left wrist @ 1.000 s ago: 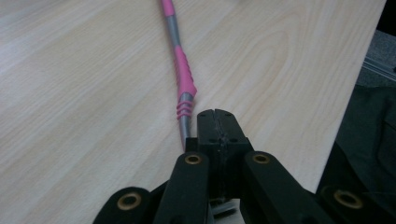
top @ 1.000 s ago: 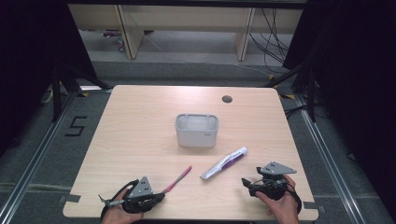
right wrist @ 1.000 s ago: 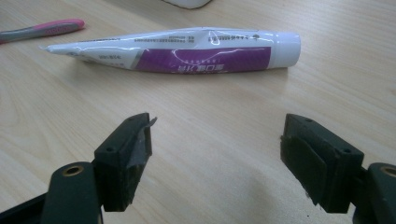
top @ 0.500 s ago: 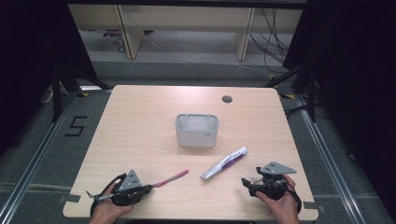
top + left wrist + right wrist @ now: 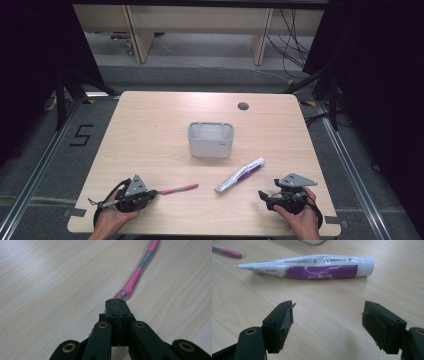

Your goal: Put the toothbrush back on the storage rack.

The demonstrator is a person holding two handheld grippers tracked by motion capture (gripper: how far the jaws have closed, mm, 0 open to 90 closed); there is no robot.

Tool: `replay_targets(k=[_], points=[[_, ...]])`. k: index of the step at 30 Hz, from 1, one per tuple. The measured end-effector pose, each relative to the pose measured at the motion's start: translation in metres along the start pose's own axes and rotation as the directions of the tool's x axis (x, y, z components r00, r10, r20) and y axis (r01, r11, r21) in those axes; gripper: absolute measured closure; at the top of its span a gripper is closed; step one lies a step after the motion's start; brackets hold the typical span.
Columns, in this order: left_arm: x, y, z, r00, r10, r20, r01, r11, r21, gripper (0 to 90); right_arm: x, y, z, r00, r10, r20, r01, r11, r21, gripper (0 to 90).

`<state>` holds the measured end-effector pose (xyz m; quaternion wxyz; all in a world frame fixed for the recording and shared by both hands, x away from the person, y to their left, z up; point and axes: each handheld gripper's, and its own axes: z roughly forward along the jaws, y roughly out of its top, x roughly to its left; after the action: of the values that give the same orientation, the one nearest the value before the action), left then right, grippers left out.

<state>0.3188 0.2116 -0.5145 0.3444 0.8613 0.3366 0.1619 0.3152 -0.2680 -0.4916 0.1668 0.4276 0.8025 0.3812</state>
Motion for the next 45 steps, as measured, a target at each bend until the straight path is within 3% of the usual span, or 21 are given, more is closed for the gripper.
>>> replay_targets(k=[1, 3, 4, 8, 12, 23, 24, 25, 28, 29, 30, 40, 41, 45], points=[[0.001, 0.000, 0.001, 1.0000, -0.003, -0.003, 0.003, 1.0000, -0.002, 88.9, 0.000, 0.000, 0.000, 1.0000, -0.002, -0.007, 0.002, 1.000, 0.000, 25.8], [0.005, 0.002, 0.002, 0.9998, 0.007, -0.019, -0.007, 0.9999, 0.009, 88.7, -0.001, 0.000, -0.001, 0.9997, -0.011, 0.020, 0.011, 1.000, -0.002, 25.8], [0.006, 0.004, 0.005, 0.9996, -0.019, -0.023, 0.018, 0.9998, -0.008, 88.8, -0.001, 0.000, -0.001, 0.9997, -0.010, 0.020, 0.010, 1.000, -0.001, 25.8], [0.011, 0.005, 0.007, 0.9995, -0.008, -0.031, 0.008, 1.0000, -0.004, 89.0, -0.001, 0.000, -0.001, 0.9998, -0.010, 0.020, 0.010, 1.000, -0.001, 25.8], [0.015, 0.009, 0.011, 0.9984, -0.035, -0.045, 0.035, 0.9993, -0.014, 89.1, -0.001, 0.000, -0.001, 0.9998, -0.012, 0.016, 0.012, 1.000, -0.006, 25.8], [0.025, 0.027, 0.025, 0.9963, -0.058, -0.064, 0.055, 0.9978, -0.035, 89.1, -0.001, 0.001, -0.001, 0.9999, -0.008, -0.008, 0.009, 1.000, 0.013, 25.8], [0.027, 0.029, 0.027, 0.9967, -0.053, -0.061, 0.052, 0.9983, -0.025, 89.1, 0.001, 0.000, 0.000, 0.9996, 0.021, -0.018, -0.021, 1.000, 0.012, 25.8], [0.028, 0.030, 0.028, 0.9959, -0.062, -0.066, 0.061, 0.9978, -0.027, 89.0, -0.001, 0.000, 0.000, 0.9999, -0.012, -0.007, 0.012, 1.000, 0.010, 25.8], [0.032, 0.034, 0.033, 0.9962, -0.059, -0.065, 0.058, 0.9982, -0.014, 89.0, -0.001, 0.001, 0.000, 0.9999, -0.012, -0.009, 0.012, 1.000, 0.007, 25.8], [0.032, 0.036, 0.034, 0.9959, -0.061, -0.067, 0.060, 0.9981, -0.012, 88.8, 0.001, 0.000, 0.000, 0.9995, 0.022, -0.024, -0.022, 1.000, 0.010, 25.8], [0.034, 0.037, 0.035, 0.9964, -0.053, -0.066, 0.053, 0.9986, -0.005, 88.7, -0.001, 0.000, 0.000, 0.9999, -0.013, -0.008, 0.013, 1.000, 0.009, 25.8], [0.043, 0.051, 0.047, 0.9941, -0.077, -0.077, 0.077, 0.9970, 0.005, 88.3, -0.001, 0.000, 0.000, 0.9999, -0.008, -0.014, 0.008, 1.000, 0.010, 25.8], [0.044, 0.053, 0.048, 0.9940, -0.079, -0.076, 0.079, 0.9968, 0.005, 88.3, -0.001, 0.000, 0.001, 0.9995, -0.004, -0.031, 0.004, 1.000, 0.013, 25.8], [0.046, 0.058, 0.053, 0.9942, -0.077, -0.075, 0.078, 0.9969, 0.011, 88.2, -0.001, 0.001, 0.000, 0.9998, -0.012, -0.014, 0.012, 1.000, 0.010, 25.8]])
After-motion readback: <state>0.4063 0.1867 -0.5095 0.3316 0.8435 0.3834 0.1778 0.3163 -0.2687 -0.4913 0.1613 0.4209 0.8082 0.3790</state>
